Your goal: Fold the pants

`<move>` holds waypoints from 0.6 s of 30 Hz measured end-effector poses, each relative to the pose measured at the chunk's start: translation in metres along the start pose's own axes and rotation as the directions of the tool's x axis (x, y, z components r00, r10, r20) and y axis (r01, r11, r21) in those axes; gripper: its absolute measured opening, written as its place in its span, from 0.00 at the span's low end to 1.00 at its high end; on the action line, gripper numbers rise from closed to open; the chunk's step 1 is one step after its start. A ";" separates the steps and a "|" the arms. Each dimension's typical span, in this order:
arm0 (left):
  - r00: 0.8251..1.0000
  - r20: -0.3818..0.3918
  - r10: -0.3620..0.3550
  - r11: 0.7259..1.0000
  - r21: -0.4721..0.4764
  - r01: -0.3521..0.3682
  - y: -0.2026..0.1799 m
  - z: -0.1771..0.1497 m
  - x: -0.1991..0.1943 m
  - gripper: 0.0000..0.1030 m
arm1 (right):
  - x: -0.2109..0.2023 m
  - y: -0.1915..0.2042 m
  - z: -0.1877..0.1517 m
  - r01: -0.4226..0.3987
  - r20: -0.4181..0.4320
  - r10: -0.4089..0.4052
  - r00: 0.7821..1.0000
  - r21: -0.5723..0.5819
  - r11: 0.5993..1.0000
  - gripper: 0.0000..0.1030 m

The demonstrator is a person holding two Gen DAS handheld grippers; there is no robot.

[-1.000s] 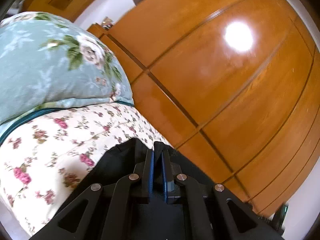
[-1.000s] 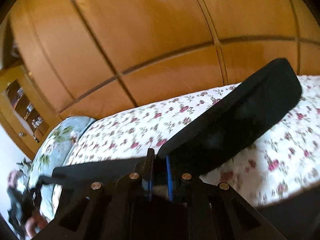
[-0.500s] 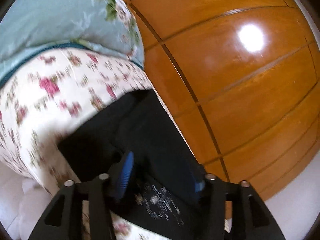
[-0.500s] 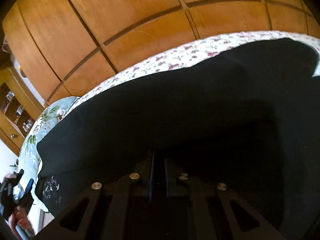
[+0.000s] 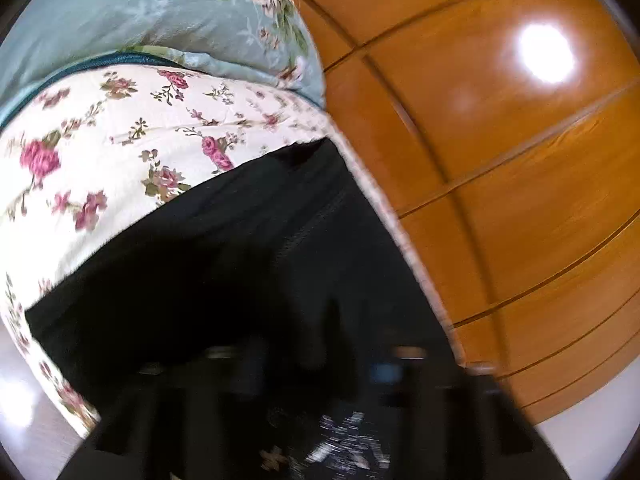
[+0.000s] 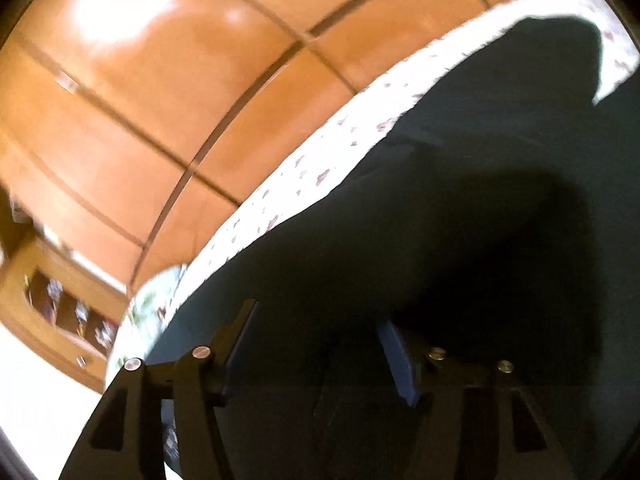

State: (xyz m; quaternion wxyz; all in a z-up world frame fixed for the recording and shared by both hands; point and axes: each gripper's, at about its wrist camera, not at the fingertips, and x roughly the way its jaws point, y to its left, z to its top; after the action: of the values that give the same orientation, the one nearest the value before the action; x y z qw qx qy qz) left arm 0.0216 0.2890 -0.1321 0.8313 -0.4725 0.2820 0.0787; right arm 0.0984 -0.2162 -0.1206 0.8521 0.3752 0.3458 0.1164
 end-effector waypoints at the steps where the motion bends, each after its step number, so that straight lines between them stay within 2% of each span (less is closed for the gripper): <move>1: 1.000 -0.019 0.018 1.000 -0.003 -0.018 0.000 0.003 0.005 0.09 | 0.002 -0.006 0.006 0.001 0.008 -0.001 1.000 0.036 0.999 0.47; 3: 0.999 -0.034 0.010 0.999 -0.034 -0.012 0.004 0.008 0.009 0.07 | 0.005 -0.012 0.014 0.015 0.011 -0.016 1.000 0.072 0.997 0.26; 4: 0.999 -0.037 0.003 0.999 -0.042 -0.004 0.003 0.011 0.007 0.06 | 0.005 -0.013 0.019 0.026 0.010 -0.027 1.000 0.080 0.996 0.13; 5: 0.999 -0.034 -0.011 0.999 -0.039 0.010 0.000 0.016 0.004 0.06 | 0.004 -0.012 0.024 0.025 0.015 -0.026 1.000 0.078 0.997 0.10; 8: 0.996 0.016 -0.084 0.996 -0.010 0.084 -0.014 0.031 -0.021 0.05 | -0.018 0.013 0.034 -0.004 0.084 0.004 0.996 -0.001 1.000 0.08; 11: 0.978 0.074 -0.195 0.981 0.001 0.195 -0.024 0.045 -0.053 0.05 | -0.048 0.036 0.034 -0.062 0.124 0.069 0.990 -0.064 0.996 0.08; 14: 0.978 0.078 -0.192 0.981 0.015 0.192 -0.019 0.051 -0.072 0.05 | -0.074 0.052 0.016 -0.084 0.126 0.102 0.987 -0.143 0.986 0.08; 16: 0.988 0.064 -0.144 0.990 0.015 0.143 -0.005 0.047 -0.071 0.05 | -0.073 0.058 0.000 -0.053 0.102 0.074 0.992 -0.197 0.979 0.08; 18: 0.996 0.034 -0.087 0.996 0.000 0.087 0.015 0.034 -0.066 0.05 | -0.069 0.051 -0.019 0.004 0.063 0.012 0.998 -0.246 0.969 0.08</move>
State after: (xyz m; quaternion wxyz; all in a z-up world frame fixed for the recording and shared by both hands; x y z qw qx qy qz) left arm -0.0260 0.3341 -0.0938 0.8381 -0.4837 0.2472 0.0506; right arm 0.0381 -0.2020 -0.0587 0.9025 0.2707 0.3006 0.1480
